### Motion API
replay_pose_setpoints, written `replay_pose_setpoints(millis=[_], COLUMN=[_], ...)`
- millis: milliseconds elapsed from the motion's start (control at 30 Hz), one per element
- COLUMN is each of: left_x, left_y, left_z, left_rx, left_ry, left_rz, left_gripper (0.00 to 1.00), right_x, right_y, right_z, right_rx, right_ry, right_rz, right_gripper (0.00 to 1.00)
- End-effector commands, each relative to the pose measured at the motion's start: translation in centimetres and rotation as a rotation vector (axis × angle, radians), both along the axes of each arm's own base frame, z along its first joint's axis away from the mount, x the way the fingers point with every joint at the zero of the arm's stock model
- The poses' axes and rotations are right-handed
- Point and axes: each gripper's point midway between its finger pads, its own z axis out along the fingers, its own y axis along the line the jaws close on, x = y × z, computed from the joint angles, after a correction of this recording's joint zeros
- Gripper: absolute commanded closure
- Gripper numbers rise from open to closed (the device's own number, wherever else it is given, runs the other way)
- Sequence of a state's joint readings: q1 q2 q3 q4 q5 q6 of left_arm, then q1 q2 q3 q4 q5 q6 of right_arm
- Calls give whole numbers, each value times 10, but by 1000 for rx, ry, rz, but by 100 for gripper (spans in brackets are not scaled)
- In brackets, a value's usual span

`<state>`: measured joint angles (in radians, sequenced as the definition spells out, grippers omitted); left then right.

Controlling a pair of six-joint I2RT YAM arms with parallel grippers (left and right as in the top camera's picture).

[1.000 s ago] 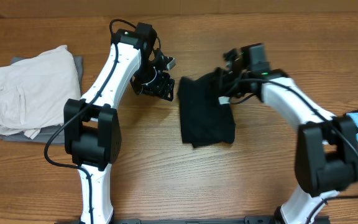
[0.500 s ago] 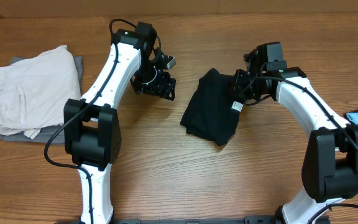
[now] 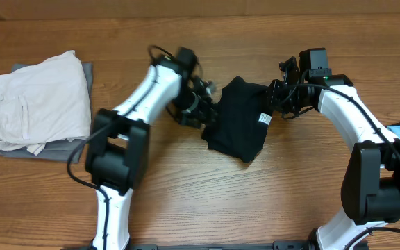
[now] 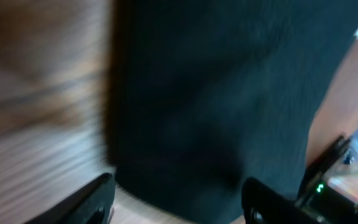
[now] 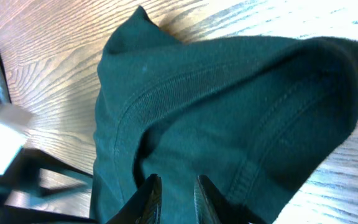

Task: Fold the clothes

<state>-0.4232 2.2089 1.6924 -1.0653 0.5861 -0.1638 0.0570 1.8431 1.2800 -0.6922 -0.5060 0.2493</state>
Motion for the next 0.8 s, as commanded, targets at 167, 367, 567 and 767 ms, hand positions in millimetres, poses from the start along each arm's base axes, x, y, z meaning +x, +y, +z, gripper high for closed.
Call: replay_pose_setpoints(millis=[167, 367, 567, 767], left_x=[-31, -37, -31, -6], left_y=[-24, 44, 108, 155], left_z=[-18, -36, -38, -33], left_rx=[73, 375, 571, 595], left_ry=[140, 103, 73, 69], left_rz=[180, 152, 105, 211], left_gripper=[79, 82, 78, 66], right_x=[1, 1, -1, -18], right_y=[0, -1, 6, 30], right_z=[14, 14, 19, 25], right_rx=[12, 7, 50, 125], right_ry=[-29, -40, -46, -40], right_rz=[17, 31, 59, 176], right_gripper=[78, 78, 75, 62])
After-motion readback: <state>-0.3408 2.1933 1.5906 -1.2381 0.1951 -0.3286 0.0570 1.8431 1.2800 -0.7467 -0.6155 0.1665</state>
